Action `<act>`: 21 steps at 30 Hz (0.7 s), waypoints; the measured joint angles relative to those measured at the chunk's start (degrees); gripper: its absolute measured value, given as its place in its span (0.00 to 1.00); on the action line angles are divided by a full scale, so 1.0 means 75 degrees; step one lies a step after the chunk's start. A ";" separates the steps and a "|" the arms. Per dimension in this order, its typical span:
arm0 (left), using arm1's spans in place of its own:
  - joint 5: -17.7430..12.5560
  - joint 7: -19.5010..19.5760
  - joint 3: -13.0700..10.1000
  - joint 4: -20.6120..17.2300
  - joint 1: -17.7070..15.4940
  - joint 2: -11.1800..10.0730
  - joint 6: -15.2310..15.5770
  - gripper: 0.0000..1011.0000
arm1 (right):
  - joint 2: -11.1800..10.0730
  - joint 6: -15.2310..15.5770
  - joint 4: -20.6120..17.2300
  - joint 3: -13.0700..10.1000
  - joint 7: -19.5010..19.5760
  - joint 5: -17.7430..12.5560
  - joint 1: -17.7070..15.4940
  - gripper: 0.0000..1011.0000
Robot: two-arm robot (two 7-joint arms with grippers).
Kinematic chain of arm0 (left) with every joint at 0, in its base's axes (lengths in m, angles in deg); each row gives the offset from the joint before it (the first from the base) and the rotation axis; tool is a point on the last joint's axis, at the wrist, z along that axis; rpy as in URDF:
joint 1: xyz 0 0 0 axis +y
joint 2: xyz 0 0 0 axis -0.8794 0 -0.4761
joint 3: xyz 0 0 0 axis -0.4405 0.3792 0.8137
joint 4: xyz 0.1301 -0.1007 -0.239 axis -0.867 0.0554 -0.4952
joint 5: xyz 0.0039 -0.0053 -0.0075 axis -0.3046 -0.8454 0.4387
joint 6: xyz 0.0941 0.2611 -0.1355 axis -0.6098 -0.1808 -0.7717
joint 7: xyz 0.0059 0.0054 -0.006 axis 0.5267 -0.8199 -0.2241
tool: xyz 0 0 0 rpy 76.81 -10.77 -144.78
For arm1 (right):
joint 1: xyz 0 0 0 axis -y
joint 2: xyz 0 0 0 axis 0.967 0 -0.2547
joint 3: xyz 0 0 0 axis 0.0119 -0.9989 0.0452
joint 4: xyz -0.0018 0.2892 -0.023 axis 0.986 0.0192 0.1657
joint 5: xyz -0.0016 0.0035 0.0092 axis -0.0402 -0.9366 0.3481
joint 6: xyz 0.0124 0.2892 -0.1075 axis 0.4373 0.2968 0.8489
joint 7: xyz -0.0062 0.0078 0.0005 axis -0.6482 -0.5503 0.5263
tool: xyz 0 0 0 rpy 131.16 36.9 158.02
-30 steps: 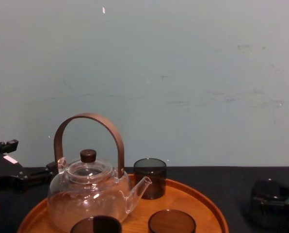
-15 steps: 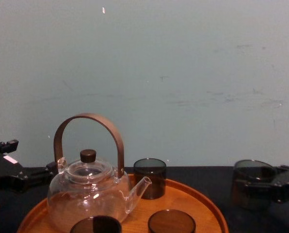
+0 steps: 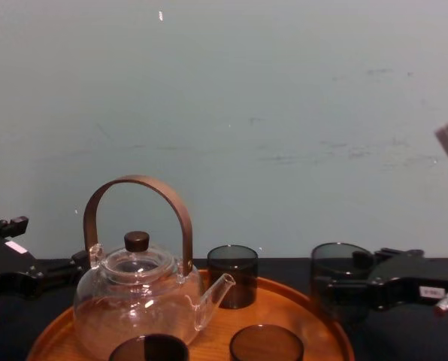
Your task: Pick up the glass from the table and place it on the tray.
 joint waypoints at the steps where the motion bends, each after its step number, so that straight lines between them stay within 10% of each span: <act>1: 0.0000 0.0000 0.0000 0.0000 0.0000 0.0000 0.0000 0.99 | 0.0020 -0.0009 0.0028 0.0033 -0.0011 0.0016 0.0032 0.89; 21: 0.0000 0.0000 0.0000 0.0000 -0.0001 0.0000 0.0000 0.99 | 0.0484 -0.0247 0.0806 0.0488 -0.0201 0.0249 0.0651 0.89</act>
